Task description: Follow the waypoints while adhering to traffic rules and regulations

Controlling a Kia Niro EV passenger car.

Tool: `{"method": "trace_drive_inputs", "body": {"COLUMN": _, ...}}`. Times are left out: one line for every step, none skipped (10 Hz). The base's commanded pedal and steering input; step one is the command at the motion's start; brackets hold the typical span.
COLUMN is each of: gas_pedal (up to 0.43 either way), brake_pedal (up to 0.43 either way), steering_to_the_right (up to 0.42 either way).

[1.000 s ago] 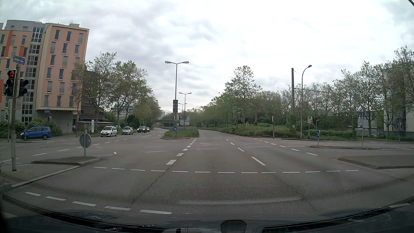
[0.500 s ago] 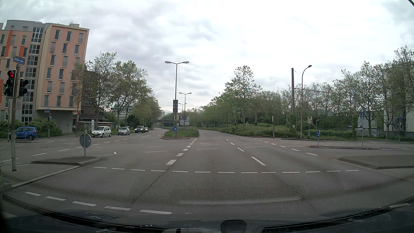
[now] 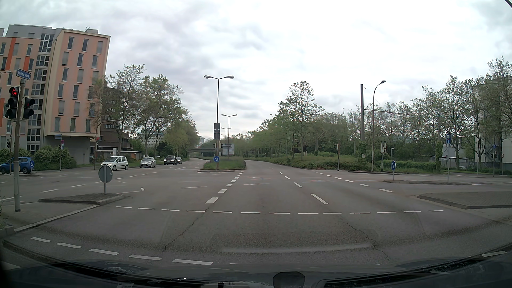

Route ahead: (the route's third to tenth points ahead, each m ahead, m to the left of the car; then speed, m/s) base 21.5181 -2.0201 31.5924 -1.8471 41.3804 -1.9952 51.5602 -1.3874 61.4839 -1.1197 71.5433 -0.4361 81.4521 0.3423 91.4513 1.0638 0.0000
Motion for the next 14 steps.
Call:
{"method": "trace_drive_inputs", "body": {"gas_pedal": 0.0, "brake_pedal": 0.226, "steering_to_the_right": 0.012}}
{"method": "trace_drive_inputs", "body": {"gas_pedal": 0.0, "brake_pedal": 0.226, "steering_to_the_right": 0.012}}
{"method": "trace_drive_inputs", "body": {"gas_pedal": 0.0, "brake_pedal": 0.226, "steering_to_the_right": 0.012}}
{"method": "trace_drive_inputs", "body": {"gas_pedal": 0.0, "brake_pedal": 0.226, "steering_to_the_right": 0.012}}
{"method": "trace_drive_inputs", "body": {"gas_pedal": 0.0, "brake_pedal": 0.226, "steering_to_the_right": 0.012}}
{"method": "trace_drive_inputs", "body": {"gas_pedal": 0.0, "brake_pedal": 0.226, "steering_to_the_right": 0.012}}
{"method": "trace_drive_inputs", "body": {"gas_pedal": 0.0, "brake_pedal": 0.226, "steering_to_the_right": 0.012}}
{"method": "trace_drive_inputs", "body": {"gas_pedal": 0.0, "brake_pedal": 0.226, "steering_to_the_right": 0.012}}
{"method": "trace_drive_inputs", "body": {"gas_pedal": 0.0, "brake_pedal": 0.226, "steering_to_the_right": 0.012}}
{"method": "trace_drive_inputs", "body": {"gas_pedal": 0.0, "brake_pedal": 0.226, "steering_to_the_right": 0.012}}
{"method": "trace_drive_inputs", "body": {"gas_pedal": 0.0, "brake_pedal": 0.226, "steering_to_the_right": 0.012}}
{"method": "trace_drive_inputs", "body": {"gas_pedal": 0.0, "brake_pedal": 0.226, "steering_to_the_right": 0.012}}
{"method": "trace_drive_inputs", "body": {"gas_pedal": 0.0, "brake_pedal": 0.226, "steering_to_the_right": 0.012}}
{"method": "trace_drive_inputs", "body": {"gas_pedal": 0.0, "brake_pedal": 0.226, "steering_to_the_right": 0.012}}
